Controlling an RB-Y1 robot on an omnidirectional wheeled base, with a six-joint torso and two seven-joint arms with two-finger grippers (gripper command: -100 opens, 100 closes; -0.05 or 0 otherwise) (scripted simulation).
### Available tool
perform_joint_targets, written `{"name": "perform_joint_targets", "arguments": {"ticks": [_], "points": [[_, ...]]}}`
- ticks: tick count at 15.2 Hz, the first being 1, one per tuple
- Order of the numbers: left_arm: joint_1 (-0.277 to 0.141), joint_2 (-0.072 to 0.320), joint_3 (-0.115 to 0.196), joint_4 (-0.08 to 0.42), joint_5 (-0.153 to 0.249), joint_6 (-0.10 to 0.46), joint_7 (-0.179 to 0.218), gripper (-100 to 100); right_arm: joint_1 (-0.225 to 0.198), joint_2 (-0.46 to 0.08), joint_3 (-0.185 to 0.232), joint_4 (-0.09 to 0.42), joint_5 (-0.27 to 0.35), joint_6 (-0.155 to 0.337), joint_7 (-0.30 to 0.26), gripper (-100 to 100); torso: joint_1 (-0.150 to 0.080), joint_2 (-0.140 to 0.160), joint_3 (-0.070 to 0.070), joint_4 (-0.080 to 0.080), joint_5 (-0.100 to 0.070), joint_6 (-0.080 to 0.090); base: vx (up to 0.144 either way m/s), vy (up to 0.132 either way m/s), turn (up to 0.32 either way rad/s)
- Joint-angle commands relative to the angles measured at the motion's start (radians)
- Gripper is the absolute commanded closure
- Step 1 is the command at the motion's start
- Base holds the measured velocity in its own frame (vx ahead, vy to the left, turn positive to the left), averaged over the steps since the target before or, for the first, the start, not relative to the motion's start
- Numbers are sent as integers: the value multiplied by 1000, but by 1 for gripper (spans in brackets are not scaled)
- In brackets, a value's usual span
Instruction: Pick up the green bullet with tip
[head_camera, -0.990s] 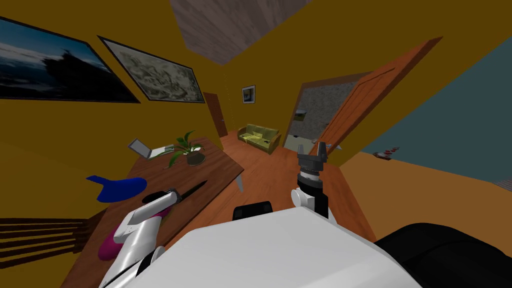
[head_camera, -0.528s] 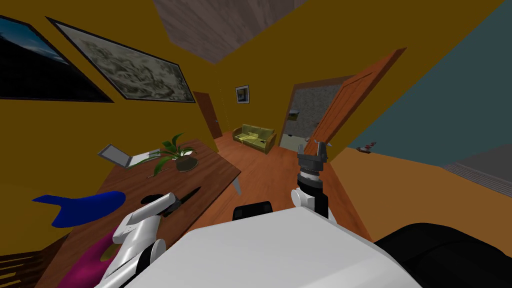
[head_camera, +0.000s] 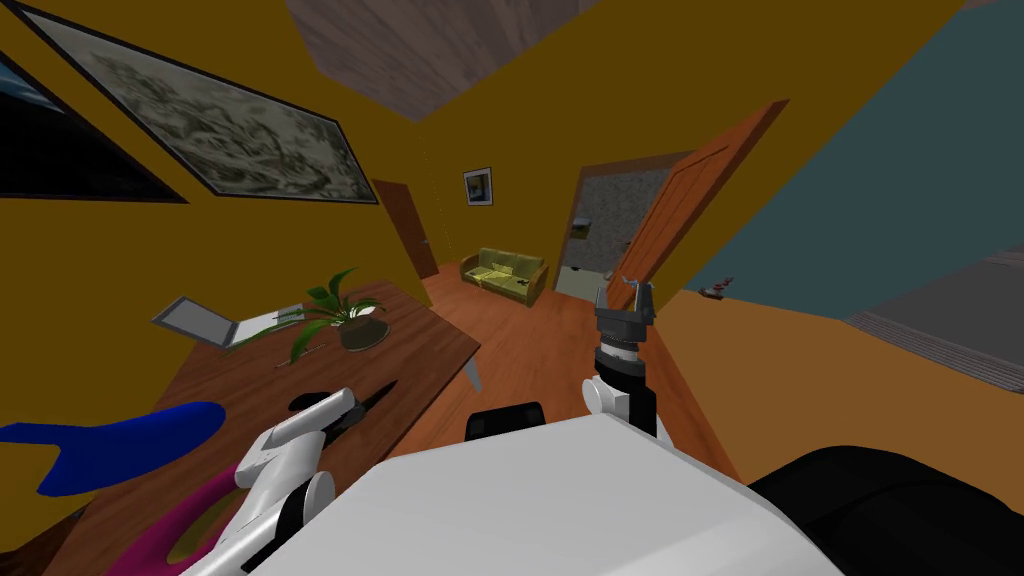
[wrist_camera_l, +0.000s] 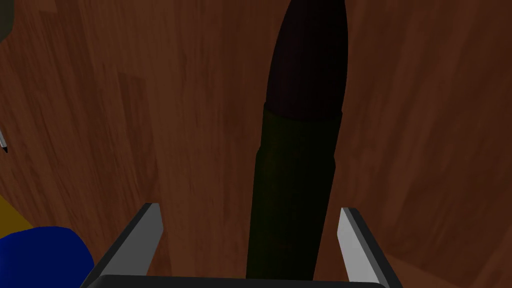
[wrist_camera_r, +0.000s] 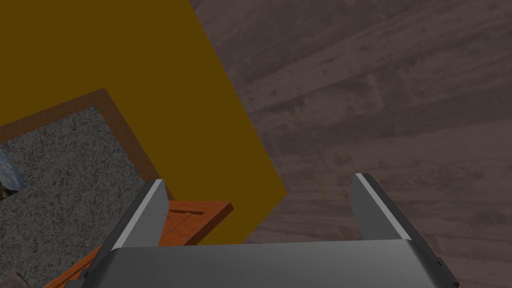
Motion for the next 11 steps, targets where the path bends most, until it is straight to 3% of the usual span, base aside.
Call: {"name": "perform_joint_targets", "arguments": {"ticks": [1,2,6,7,10,11], "points": [[0,0,0,0,0,0,0,-100,0,0,0,0,0,0,0,0,0,0,0,0,0,0,-13,39,-23],[-1,0,0,4,-1,-6,2,100,0,0,0,0,0,0,0,0,-1,0,0,0,0,0,-5,13,-3],[0,0,-1,4,-1,-6,2,100,0,0,0,0,0,0,0,0,-3,-1,0,0,-1,0,-1,3,-1],[6,-1,3,-32,6,25,-10,100,0,0,0,0,0,0,0,0,-3,-1,0,0,-1,0,10,-20,56],[14,0,8,-69,15,58,-25,100,0,0,0,0,0,0,0,0,-7,-1,0,0,-2,-1,14,-54,62],[12,0,6,-50,12,37,-17,100,0,0,0,0,0,0,0,0,-9,-1,0,0,-2,-1,8,-45,28]]}}
